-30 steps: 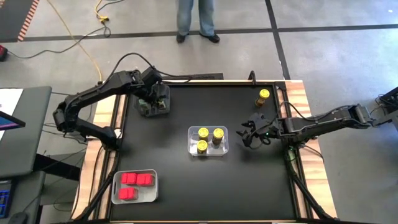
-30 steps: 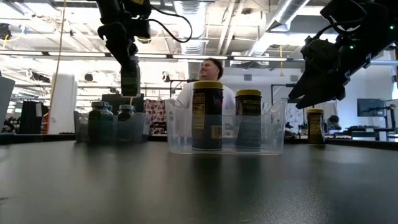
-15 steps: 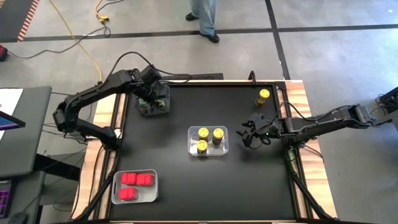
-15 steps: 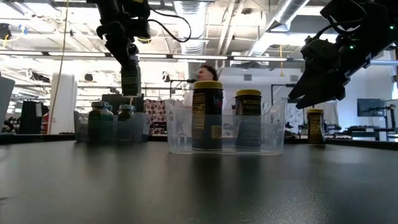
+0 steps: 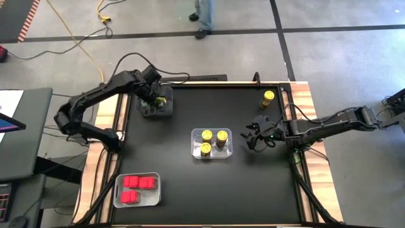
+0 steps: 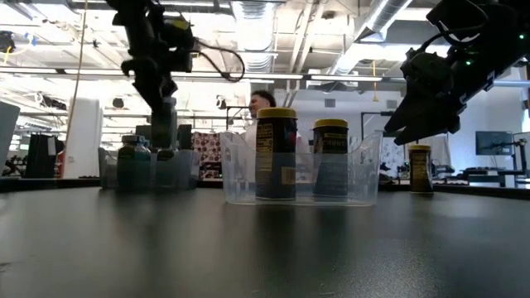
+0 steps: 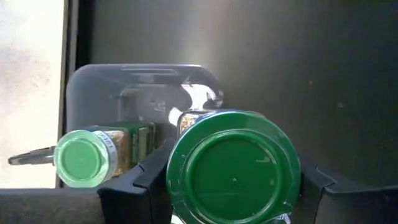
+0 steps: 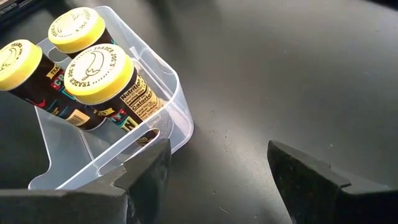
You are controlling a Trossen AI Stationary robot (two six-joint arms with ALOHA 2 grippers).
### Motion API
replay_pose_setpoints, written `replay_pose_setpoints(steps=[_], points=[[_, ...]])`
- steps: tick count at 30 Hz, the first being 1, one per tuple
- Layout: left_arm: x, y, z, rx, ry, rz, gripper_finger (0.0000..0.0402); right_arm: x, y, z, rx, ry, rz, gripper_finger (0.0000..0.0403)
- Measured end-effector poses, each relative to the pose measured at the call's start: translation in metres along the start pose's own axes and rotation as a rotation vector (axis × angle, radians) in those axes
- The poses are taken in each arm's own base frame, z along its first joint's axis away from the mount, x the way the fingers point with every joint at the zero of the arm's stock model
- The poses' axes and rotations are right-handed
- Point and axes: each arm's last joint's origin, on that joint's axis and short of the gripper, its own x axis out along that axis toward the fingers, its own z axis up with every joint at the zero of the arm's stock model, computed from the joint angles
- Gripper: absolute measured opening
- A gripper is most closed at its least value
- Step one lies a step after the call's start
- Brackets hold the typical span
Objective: Sort spices by type
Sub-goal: Put the green seasoning bottle into the transparent bin
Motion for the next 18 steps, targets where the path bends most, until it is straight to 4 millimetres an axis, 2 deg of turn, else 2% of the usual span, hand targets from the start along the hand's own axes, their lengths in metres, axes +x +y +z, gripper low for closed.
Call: replay_pose_setpoints(steps=[6, 13, 18], points=[[0.006, 0.009, -0.004, -0.014, -0.052, 0.018, 0.0201, 0.0, 0.0, 0.0, 0.0, -0.001, 0.0, 0.0296], [0.006, 0.015, -0.009, 0.012, -0.062, -0.005, 0.0201, 0.0, 0.0, 0.0, 0.001, -0.001, 0.001, 0.0296], [0.014, 0.022, -0.013, -0.012, -0.043, -0.027, 0.0201, 0.0, 0.0, 0.0, 0.001, -0.001, 0.001, 0.0296]])
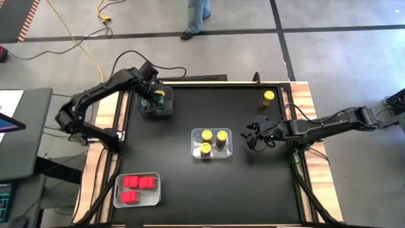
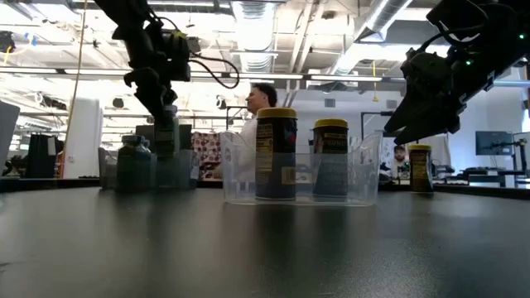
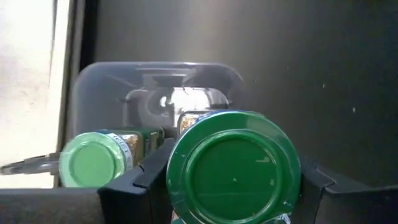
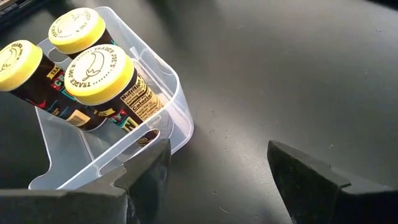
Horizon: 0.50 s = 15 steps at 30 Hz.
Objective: Sort spices by type
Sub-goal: Put the green seasoning bottle into the transparent bin
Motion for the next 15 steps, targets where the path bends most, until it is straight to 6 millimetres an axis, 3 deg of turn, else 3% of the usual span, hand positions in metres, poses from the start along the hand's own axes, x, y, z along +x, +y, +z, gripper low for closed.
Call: replay_pose_setpoints(steps=[7, 15], points=[[0.017, 0.008, 0.002, 0.025, 0.015, -0.012, 0.0201, 0.0, 0.0, 0.0, 0.0, -0.001, 0.0, 0.0296], [0.022, 0.013, 0.0, 0.064, 0.036, -0.011, 0.0201, 0.0, 0.0, 0.0, 0.0, -0.001, 0.001, 0.0296]])
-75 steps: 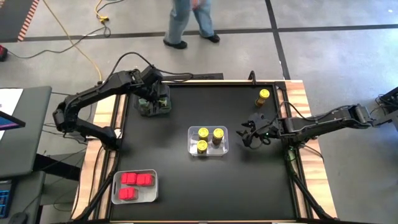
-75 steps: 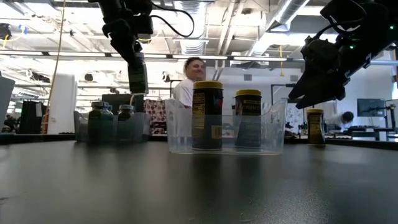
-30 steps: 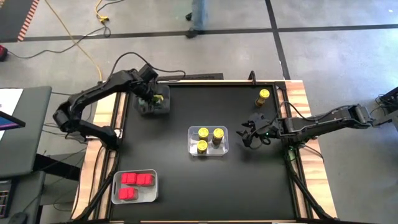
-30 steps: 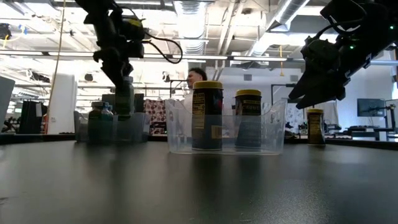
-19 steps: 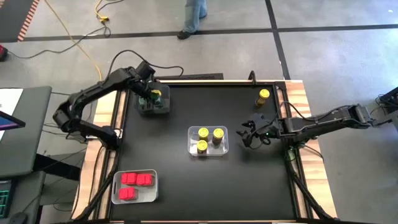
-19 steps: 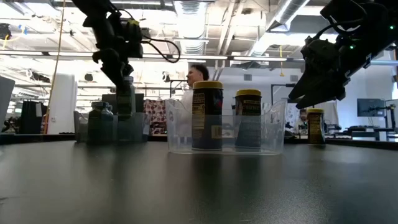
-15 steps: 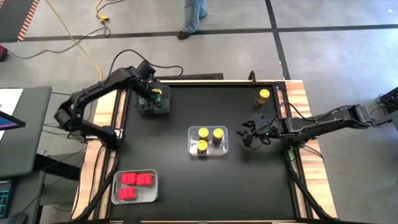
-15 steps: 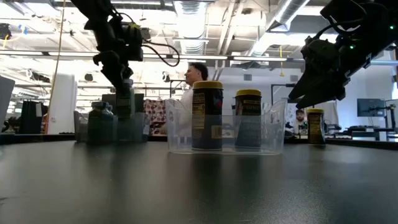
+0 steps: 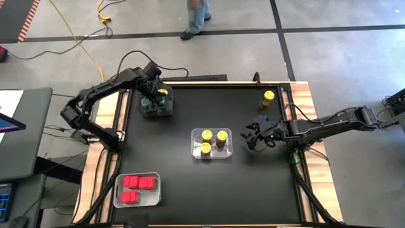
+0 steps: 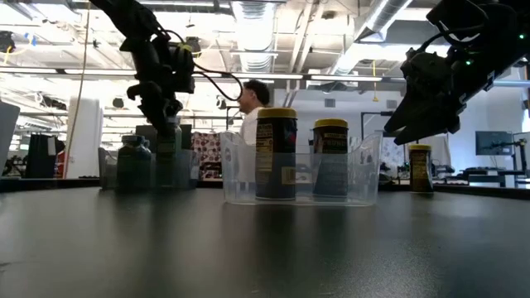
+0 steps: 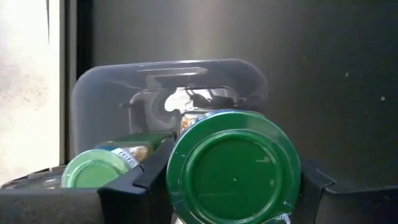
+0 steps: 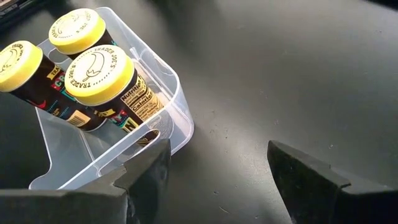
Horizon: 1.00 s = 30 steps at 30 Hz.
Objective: Sort spices by type
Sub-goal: Put the green seasoning bottle into the transparent bin
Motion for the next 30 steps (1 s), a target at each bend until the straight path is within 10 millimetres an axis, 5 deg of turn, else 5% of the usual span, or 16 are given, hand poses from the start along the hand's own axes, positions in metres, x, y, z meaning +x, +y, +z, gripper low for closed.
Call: replay_pose_setpoints(steps=[30], points=[[0.025, 0.003, -0.024, -0.042, -0.031, -0.005, 0.0201, 0.0, 0.0, -0.001, -0.003, 0.005, -0.006, 0.0296]])
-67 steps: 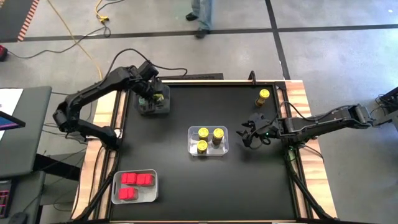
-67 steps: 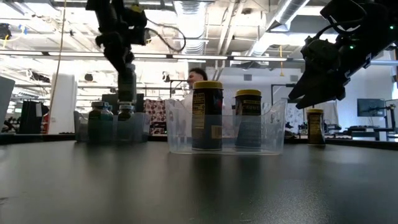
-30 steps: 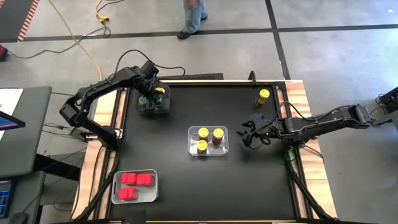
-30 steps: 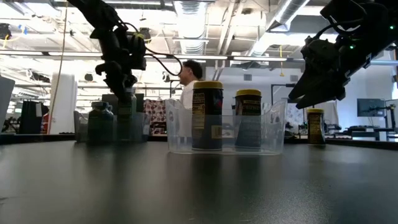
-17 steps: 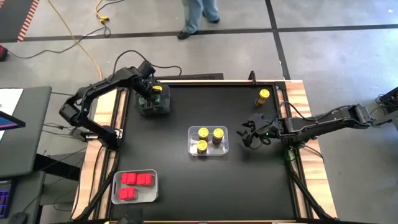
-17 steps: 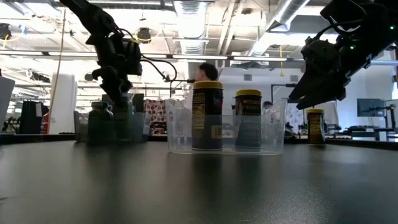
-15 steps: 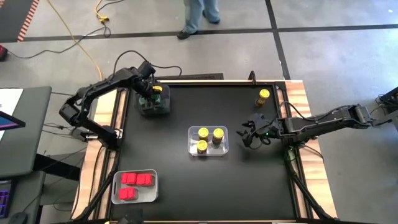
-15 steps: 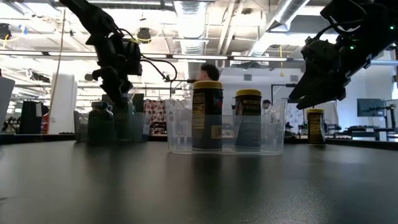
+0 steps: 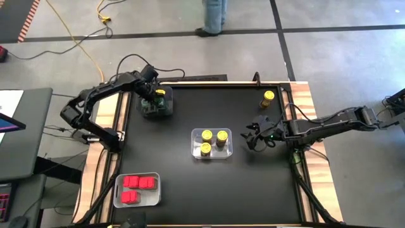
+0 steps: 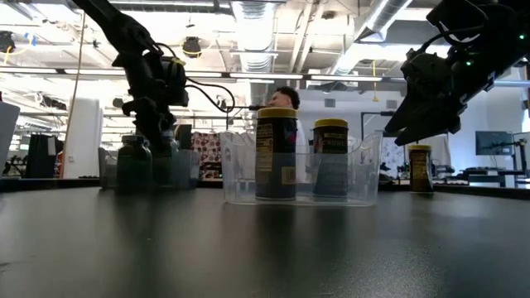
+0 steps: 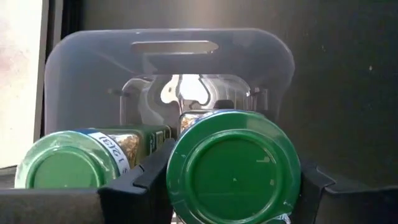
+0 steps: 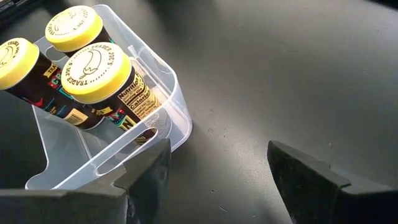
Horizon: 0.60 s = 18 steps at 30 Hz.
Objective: Sort spices by type
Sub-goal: Put the green seasoning bottle into the transparent bin
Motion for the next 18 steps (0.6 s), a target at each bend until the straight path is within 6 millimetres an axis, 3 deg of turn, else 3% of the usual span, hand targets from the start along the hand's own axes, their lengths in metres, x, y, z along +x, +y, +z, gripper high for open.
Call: replay_pose_setpoints(steps=[8, 18], points=[[0.013, 0.005, -0.003, -0.05, 0.032, -0.034, 0.0201, 0.0, 0.0, 0.0, 0.0, -0.001, 0.0, 0.0296], [0.016, 0.007, -0.003, -0.062, 0.028, -0.027, 0.0201, 0.0, 0.0, 0.001, 0.004, -0.007, 0.005, 0.0296]])
